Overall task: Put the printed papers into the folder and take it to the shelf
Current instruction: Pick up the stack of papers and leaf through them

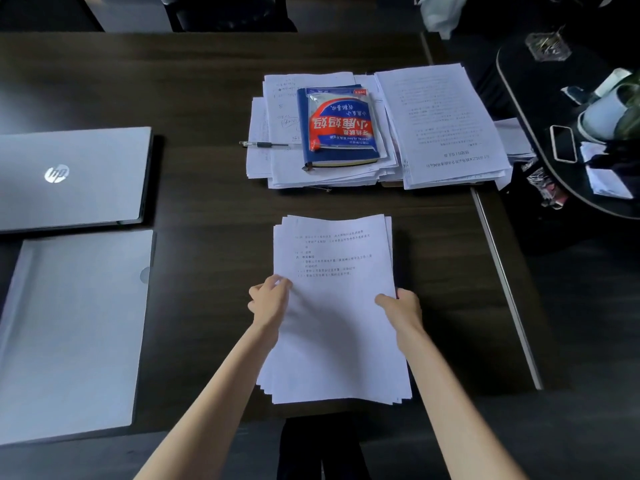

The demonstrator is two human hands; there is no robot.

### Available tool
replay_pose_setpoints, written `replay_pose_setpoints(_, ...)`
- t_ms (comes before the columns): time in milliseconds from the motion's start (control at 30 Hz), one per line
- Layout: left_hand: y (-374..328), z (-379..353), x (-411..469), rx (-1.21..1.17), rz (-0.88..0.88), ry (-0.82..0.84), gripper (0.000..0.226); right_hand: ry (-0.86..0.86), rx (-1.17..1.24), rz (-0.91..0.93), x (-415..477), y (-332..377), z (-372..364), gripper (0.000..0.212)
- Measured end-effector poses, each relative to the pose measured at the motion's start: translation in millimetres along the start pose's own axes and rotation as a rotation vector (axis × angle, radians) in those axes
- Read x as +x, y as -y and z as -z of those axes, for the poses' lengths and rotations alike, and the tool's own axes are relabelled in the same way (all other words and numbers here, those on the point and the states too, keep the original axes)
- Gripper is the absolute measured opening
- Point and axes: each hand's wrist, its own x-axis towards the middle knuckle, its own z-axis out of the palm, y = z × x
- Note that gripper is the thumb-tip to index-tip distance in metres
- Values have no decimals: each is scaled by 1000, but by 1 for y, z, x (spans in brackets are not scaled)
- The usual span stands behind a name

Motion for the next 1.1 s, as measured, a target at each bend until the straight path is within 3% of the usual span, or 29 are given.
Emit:
replay_pose_setpoints(100,3,2,-3,-2,16,3,35,49,31,21,0,0,8,11)
replay_pose_setpoints(233,8,2,-9,56,-15,11,44,153,104,11,0,-5,18,20)
replay_pose_setpoints(333,7,-6,-18,64,-134,153,46,174,152,27,0,-6,21,14)
replay_pose_setpoints(467,3,-25,-29,113,-129,406,52,242,176,45,-5,2,12,7)
replay_pose_setpoints(600,-1,-34,-28,242,-115,371,61,273,177,-10,-15,6,-5,13)
replay_pose_setpoints(733,-9,-31,-28,189,-98,440,79,278,112,-7,-25,13,-23,14)
replay_pose_setpoints(900,-16,-25,-21,134,-98,402,41,351,93,25,-33,13,-37,15)
replay_pose_setpoints(1100,-11,-12,-13,80,-157,395,21,373,227,11,-27,3,-29,23)
